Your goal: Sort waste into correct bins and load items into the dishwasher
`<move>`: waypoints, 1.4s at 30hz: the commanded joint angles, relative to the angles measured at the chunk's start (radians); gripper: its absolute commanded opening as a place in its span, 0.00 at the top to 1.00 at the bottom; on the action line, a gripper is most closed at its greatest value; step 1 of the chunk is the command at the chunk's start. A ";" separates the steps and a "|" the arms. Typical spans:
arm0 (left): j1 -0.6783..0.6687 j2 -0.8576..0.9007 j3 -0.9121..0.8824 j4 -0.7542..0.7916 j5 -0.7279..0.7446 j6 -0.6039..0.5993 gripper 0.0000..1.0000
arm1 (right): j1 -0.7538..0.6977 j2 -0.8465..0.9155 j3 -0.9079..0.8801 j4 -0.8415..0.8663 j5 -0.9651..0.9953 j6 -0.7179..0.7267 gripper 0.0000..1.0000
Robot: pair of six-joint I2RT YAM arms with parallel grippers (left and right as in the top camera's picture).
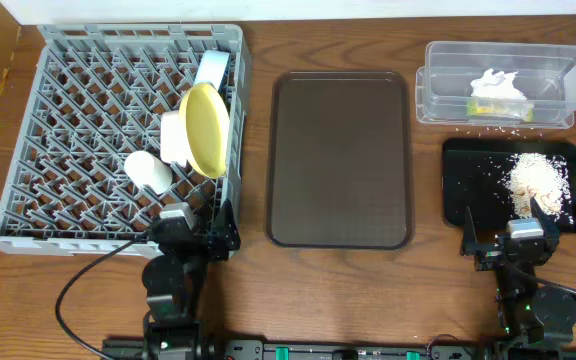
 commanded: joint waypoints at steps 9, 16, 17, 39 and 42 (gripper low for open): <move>-0.114 -0.246 -0.027 -0.095 0.005 0.137 0.05 | -0.015 -0.006 -0.002 -0.002 -0.011 0.001 0.01; -0.122 -0.259 -0.027 -0.097 0.004 0.139 0.05 | -0.015 -0.006 -0.002 -0.002 -0.011 0.001 0.01; -0.122 -0.259 -0.027 -0.098 -0.008 0.139 0.05 | -0.015 -0.006 -0.002 -0.002 -0.011 0.001 0.01; -0.122 -0.259 -0.027 -0.112 -0.167 0.056 0.05 | -0.015 -0.006 -0.002 -0.002 -0.011 0.001 0.01; -0.122 -0.257 -0.027 -0.112 -0.167 0.056 0.05 | -0.015 -0.006 -0.002 -0.002 -0.011 0.001 0.01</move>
